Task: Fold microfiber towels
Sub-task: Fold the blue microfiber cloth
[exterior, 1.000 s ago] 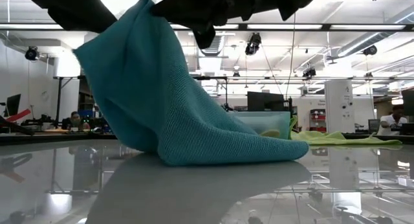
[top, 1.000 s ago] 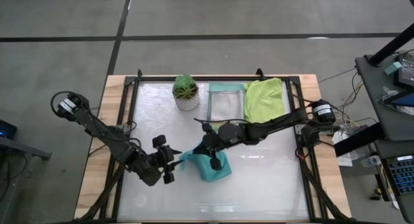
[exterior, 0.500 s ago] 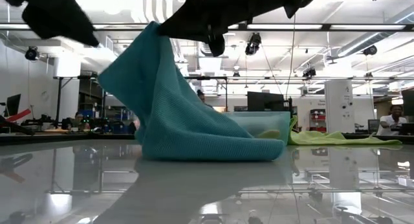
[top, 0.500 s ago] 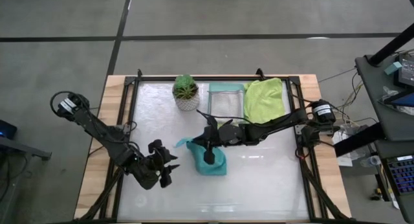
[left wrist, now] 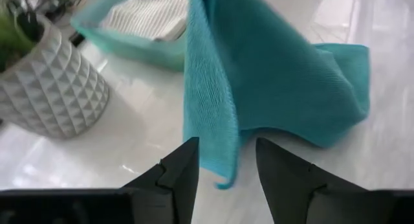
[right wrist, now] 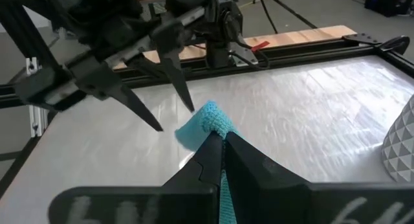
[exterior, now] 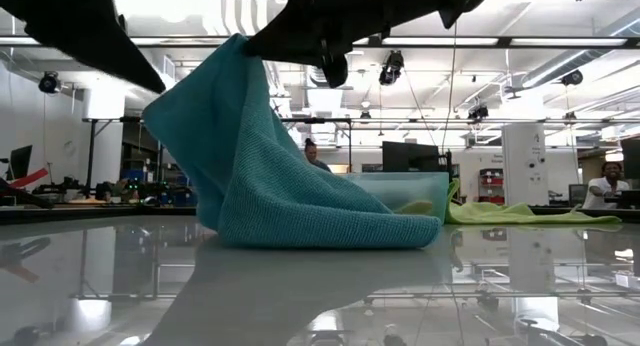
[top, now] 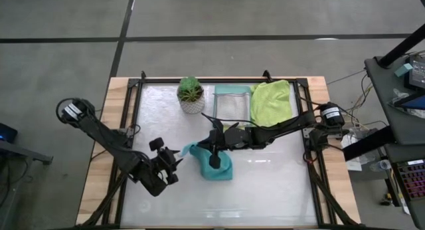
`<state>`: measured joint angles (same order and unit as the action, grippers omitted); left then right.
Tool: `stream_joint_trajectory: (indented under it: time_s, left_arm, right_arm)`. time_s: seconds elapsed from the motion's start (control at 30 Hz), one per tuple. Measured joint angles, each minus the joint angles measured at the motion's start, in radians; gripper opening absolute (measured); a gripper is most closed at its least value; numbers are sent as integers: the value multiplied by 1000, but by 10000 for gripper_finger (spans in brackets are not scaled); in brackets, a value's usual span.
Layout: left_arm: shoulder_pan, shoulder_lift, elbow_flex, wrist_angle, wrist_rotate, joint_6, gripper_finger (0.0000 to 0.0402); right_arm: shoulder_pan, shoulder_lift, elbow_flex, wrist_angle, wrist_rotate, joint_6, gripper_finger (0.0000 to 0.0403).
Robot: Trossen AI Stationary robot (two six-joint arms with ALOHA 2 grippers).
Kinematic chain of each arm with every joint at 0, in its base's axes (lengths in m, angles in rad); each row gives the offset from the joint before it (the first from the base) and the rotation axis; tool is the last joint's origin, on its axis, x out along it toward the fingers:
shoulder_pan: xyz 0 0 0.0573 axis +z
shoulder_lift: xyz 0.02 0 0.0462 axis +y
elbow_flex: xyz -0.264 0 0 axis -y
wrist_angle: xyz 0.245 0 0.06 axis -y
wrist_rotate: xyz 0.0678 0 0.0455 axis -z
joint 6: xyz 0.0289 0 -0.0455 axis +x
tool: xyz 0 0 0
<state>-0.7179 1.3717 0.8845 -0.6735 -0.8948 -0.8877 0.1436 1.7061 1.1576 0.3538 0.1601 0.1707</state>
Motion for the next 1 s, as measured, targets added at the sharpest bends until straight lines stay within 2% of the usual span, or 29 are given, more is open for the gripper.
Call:
stream_joint_trajectory:
  time_s: [0.13,0.4,0.47,0.57,0.7,0.8,0.9,1.0]
  left_arm:
    - [-1,-31,2,1,-3,82,165]
    - [2,-30,-11,12,-27,98,292]
    - [3,-15,-17,19,-31,102,306]
    - [14,14,-35,64,-74,113,306]
    - [39,73,-52,104,-85,116,274]
    - [47,122,-55,122,-86,117,224]
    - [51,151,-51,118,-85,118,143]
    - [51,143,-50,112,-31,139,39]
  right_arm:
    - [0,0,0,1,0,-6,8]
    - [0,0,0,-1,0,-5,8]
    - [0,0,0,0,0,0,8]
    - [0,0,0,0,0,4,8]
    - [0,0,0,2,0,15,8]
    - [0,0,0,4,0,15,8]
    - [0,0,0,3,0,16,8]
    - [0,-1,0,3,-1,17,8]
